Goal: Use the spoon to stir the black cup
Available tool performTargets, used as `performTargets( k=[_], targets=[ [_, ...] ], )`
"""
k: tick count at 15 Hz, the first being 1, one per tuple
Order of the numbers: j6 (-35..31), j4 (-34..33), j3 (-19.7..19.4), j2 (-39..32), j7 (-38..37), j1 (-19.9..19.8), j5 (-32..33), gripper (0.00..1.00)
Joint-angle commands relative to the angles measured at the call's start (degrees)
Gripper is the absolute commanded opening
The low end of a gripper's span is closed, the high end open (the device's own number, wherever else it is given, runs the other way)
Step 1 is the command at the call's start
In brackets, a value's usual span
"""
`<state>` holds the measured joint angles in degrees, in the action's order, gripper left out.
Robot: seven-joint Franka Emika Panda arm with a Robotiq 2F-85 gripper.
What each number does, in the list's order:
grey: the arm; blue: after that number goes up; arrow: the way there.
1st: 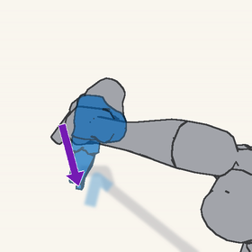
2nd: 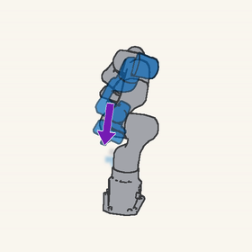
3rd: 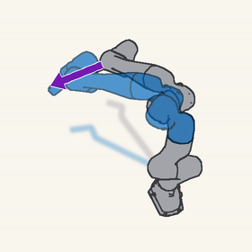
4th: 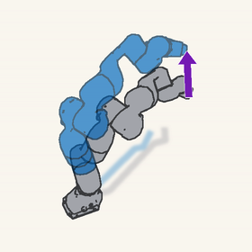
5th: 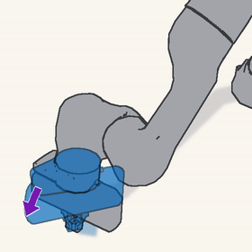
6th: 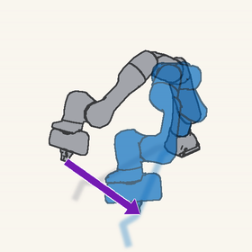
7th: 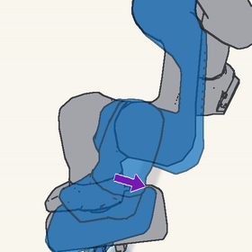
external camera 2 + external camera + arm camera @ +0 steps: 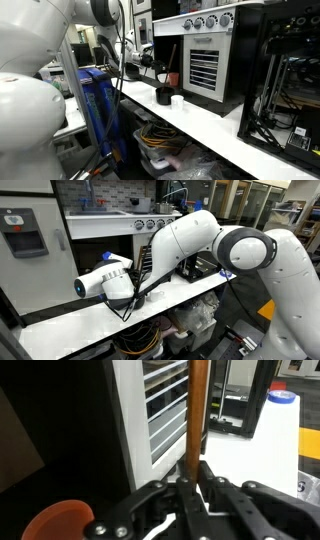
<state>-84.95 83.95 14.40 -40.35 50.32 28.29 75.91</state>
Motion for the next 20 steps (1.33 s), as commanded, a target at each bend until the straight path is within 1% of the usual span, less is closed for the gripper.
performTargets(
  k=[1,5,8,20],
  targets=[
    [-3.1,1.0,0.1,-0.3,-1.2,-0.7,1.9,0.03],
    [-4.4,1.7,-0.1,-0.9,-1.0,-0.8,2.7,0.03],
    [-5.0,2.6,-0.5,-1.0,-0.5,-0.7,4.5,0.03],
    [-4.1,7.5,-1.6,0.1,0.0,-1.8,10.9,0.03]
  ],
)
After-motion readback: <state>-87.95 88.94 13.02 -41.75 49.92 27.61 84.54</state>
